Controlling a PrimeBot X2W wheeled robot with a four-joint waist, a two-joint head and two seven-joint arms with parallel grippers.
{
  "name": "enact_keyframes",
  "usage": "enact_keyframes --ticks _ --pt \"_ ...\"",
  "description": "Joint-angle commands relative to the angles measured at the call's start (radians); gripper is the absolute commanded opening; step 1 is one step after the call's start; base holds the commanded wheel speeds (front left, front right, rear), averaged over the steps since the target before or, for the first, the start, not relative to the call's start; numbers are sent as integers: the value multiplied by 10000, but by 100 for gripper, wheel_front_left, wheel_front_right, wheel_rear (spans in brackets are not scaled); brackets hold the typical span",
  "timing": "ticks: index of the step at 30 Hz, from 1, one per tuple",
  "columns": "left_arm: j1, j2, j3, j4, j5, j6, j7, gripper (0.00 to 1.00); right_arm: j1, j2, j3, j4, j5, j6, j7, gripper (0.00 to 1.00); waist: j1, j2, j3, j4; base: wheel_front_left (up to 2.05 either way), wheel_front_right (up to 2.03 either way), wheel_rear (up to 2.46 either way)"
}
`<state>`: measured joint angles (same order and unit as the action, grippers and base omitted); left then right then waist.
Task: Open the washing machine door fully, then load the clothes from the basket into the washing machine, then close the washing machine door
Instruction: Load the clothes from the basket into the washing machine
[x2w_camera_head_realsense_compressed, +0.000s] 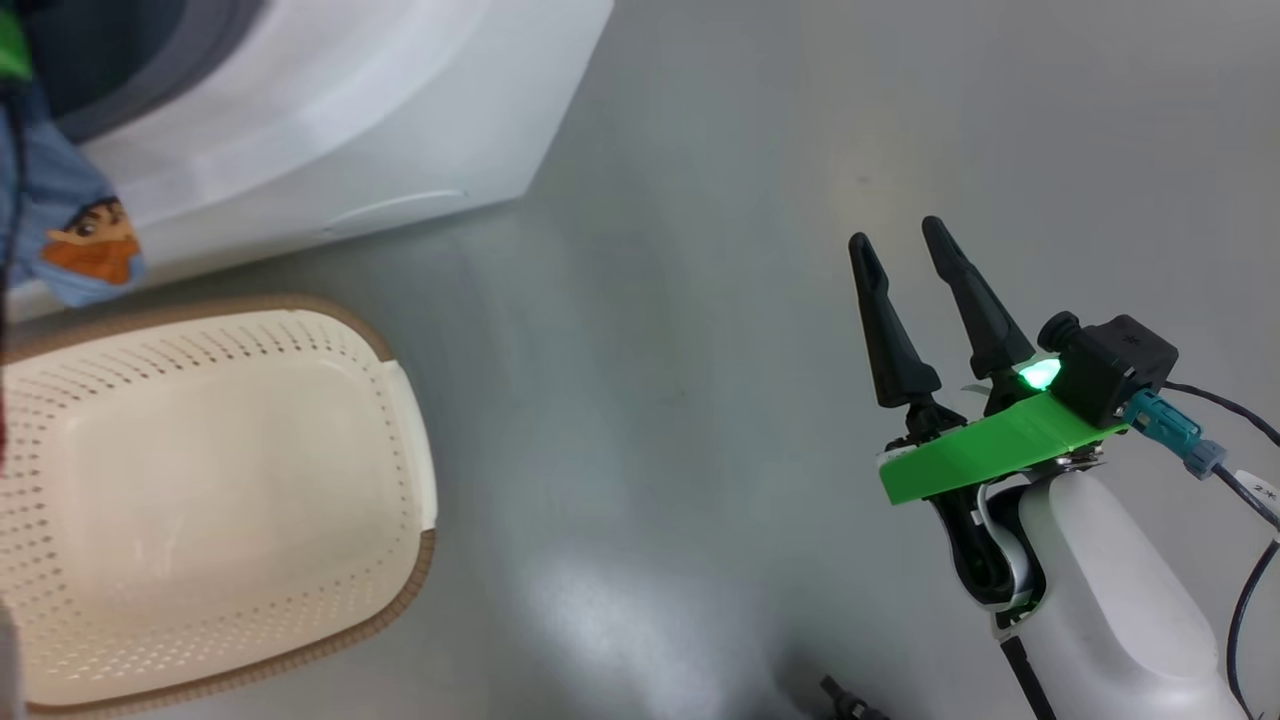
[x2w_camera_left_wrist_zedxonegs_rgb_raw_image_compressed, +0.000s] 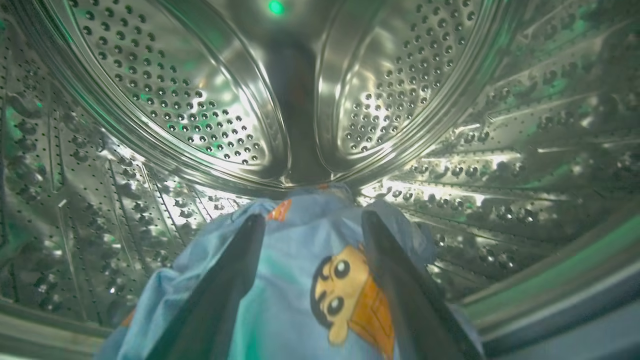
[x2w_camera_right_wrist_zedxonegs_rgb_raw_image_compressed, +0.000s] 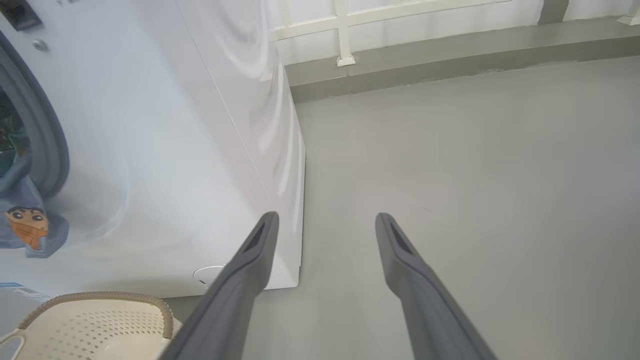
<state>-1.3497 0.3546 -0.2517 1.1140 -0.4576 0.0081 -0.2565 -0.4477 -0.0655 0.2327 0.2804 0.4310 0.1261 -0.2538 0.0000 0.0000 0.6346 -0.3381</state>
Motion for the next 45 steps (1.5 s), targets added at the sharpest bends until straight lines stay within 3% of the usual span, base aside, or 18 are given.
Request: enact_keyframes --ticks 1,25,45 --pt "205 366 163 -267 29 -54 -52 100 3 -93 212 -163 -84 46 -80 100 0 0 -350 222 0 0 0" --pt "5922 -1045 1552 -3880 710 -595 -53 100 699 -697 313 546 181 46 -80 100 0 0 -3748 1947 0 0 0" --pt "9923 -1499 2257 -7183 1190 -642 -53 100 1422 -844 153 558 200 46 -80 100 0 0 -5074 2476 0 0 0"
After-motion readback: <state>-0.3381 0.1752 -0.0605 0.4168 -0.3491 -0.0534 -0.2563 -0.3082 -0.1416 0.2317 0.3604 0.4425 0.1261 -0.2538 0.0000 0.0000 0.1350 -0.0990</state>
